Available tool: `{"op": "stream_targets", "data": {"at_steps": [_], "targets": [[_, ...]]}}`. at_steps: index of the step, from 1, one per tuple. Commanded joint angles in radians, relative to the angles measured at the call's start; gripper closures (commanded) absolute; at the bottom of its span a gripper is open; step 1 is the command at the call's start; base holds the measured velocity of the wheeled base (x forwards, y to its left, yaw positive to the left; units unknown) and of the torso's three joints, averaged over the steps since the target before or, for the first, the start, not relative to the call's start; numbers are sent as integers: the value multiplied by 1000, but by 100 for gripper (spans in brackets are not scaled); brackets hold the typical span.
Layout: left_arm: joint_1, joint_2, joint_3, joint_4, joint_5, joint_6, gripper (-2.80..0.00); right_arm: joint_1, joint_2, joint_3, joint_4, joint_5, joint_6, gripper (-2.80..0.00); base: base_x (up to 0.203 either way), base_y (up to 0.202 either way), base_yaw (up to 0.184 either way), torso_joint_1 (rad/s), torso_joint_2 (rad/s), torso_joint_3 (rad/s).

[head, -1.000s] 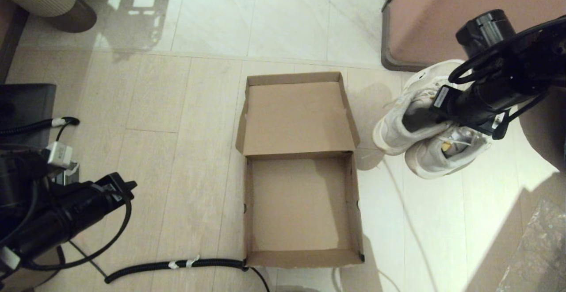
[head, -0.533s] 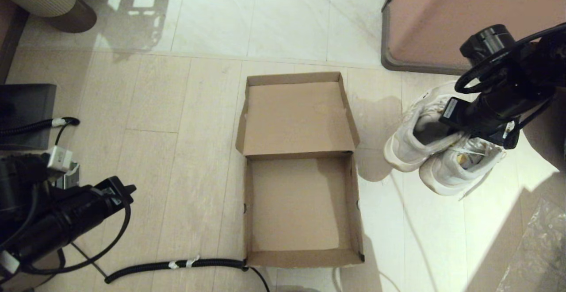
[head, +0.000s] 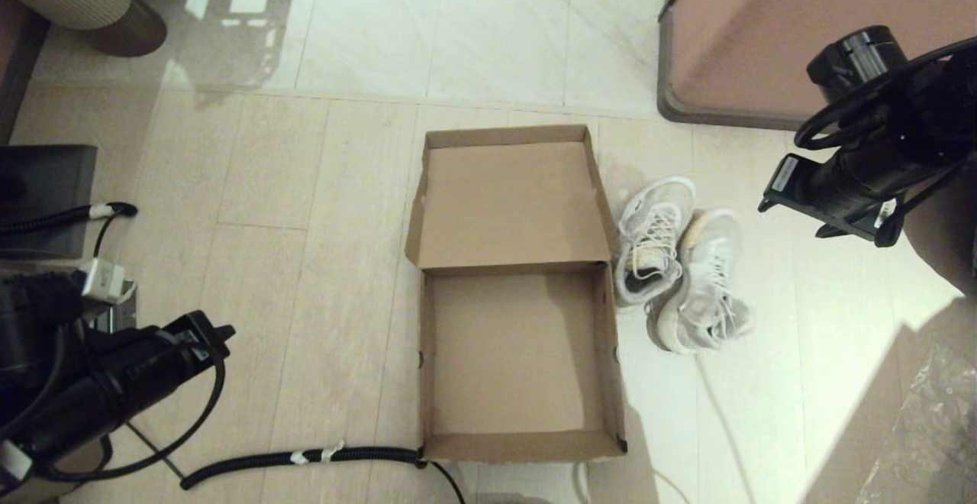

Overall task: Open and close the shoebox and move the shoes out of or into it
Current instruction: Put the shoes out of the shoe box

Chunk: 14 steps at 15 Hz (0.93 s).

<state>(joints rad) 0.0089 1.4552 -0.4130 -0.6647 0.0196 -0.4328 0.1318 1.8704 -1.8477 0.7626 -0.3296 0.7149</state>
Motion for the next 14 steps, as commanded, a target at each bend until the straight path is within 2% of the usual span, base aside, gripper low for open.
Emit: {"op": "stream_targets", "data": {"at_steps": [1, 7, 11, 14], "targets": [[0, -6, 7, -4, 0, -3, 0, -1, -1, 5, 4, -2, 6, -280, 0, 0, 0, 0, 0, 0], [2, -13, 23, -4, 0, -3, 0, -1, -8, 76, 6, -2, 12, -280, 0, 0, 0, 0, 0, 0], [2, -27, 37, -3, 2, -3, 0, 17, -6, 242, -7, 25, 12, -280, 0, 0, 0, 0, 0, 0], [14, -49, 54, -4, 2, -2, 0, 80, 11, 320, -100, 184, 9, -280, 0, 0, 0, 0, 0, 0]]}}
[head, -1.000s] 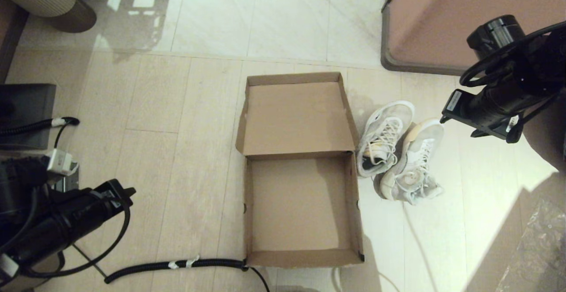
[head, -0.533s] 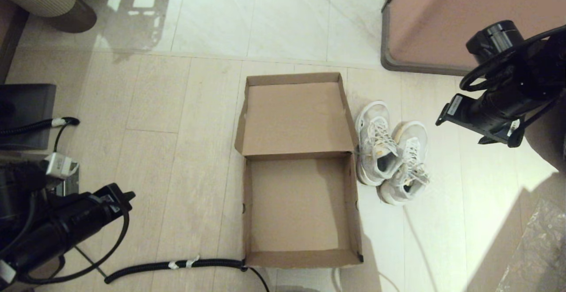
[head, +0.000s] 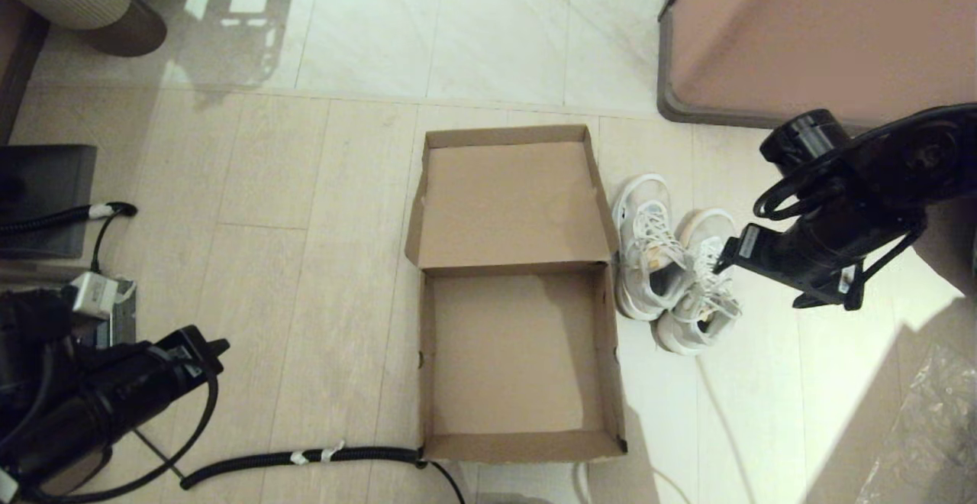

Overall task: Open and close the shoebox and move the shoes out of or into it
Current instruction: Put the shoes out of the shoe box

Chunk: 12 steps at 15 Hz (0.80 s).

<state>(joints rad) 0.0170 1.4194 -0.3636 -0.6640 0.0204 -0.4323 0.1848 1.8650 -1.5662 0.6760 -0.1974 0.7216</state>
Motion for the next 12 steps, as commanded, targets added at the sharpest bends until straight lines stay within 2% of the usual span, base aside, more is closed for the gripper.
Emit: {"op": "stream_targets", "data": {"at_steps": [1, 3, 4, 5, 8, 12], "targets": [[14, -23, 2, -5, 1, -2, 0, 38, 46, 48, -27, 57, -2, -280, 0, 0, 0, 0, 0, 0], [17, -34, 9, -5, 1, -2, 0, 46, 121, 55, -62, -2, -8, -280, 0, 0, 0, 0, 0, 0], [22, -36, 11, -5, 1, -2, 0, 49, 153, 58, -75, -78, -31, -280, 0, 0, 0, 0, 0, 0], [28, -33, 9, -5, 1, -2, 0, 55, 166, 60, -87, -116, -89, -280, 0, 0, 0, 0, 0, 0], [28, -18, -2, -5, 0, 0, 0, 84, 210, 59, -130, -108, -123, -280, 0, 0, 0, 0, 0, 0], [29, -5, -3, -5, 0, 0, 0, 121, 308, 45, -183, -166, -147, -280, 0, 0, 0, 0, 0, 0]]}}
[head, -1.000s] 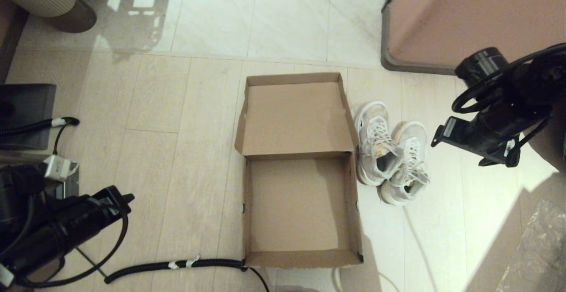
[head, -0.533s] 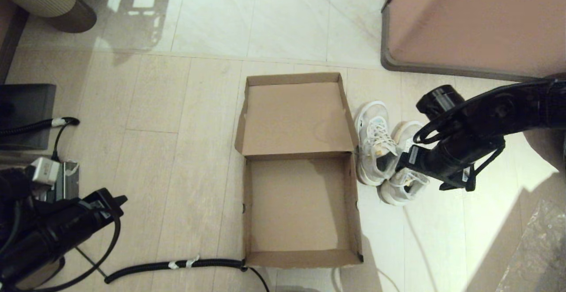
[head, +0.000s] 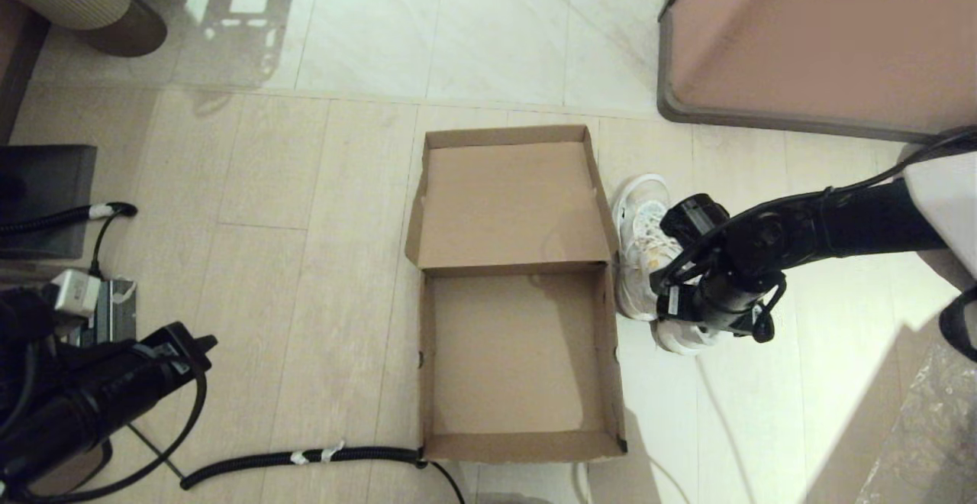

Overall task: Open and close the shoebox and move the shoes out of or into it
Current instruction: Put the shoes out of the shoe box, then put the shoes into the shoe box

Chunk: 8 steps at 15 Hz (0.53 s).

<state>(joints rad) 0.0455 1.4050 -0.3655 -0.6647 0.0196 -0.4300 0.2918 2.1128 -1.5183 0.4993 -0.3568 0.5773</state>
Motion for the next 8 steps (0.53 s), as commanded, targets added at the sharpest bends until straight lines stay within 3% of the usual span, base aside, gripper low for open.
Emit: {"op": "stream_targets", "data": {"at_steps": [1, 5, 8], "targets": [[2, 16, -3, -4, 0, -3, 0, 21, 85, -4, -30, -27, -17, -280, 0, 0, 0, 0, 0, 0], [2, 36, -25, -4, 0, -3, 0, 23, 208, -69, -172, -180, -115, -280, 0, 0, 0, 0, 0, 0], [2, 59, -43, -4, 0, -4, 0, 5, 305, -209, -307, -304, -197, -280, 0, 0, 0, 0, 0, 0]]}}
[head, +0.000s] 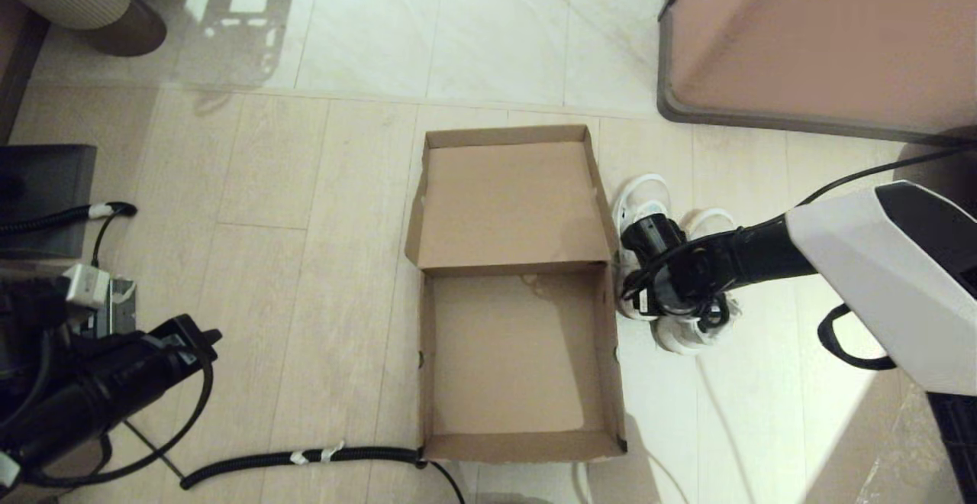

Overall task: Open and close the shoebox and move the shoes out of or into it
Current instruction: Put the shoes into the shoe box

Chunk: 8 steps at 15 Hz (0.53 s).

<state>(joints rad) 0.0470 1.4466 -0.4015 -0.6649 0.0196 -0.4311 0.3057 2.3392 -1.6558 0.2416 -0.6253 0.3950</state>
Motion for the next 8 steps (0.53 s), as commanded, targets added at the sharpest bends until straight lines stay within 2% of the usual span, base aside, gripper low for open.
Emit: {"op": "stream_targets", "data": {"at_steps": [1, 3, 8], "targets": [[1, 23, -12, -5, 0, -3, 0, -16, 94, -122, -66, -46, -26, -280, 0, 0, 0, 0, 0, 0], [1, 37, -22, -5, -1, -3, 0, -47, 106, -204, -78, -59, -41, -280, 0, 0, 0, 0, 0, 0], [1, 60, -45, -5, -3, -3, 0, -132, 61, -240, -79, -59, -79, -280, 0, 0, 0, 0, 0, 0]]}}
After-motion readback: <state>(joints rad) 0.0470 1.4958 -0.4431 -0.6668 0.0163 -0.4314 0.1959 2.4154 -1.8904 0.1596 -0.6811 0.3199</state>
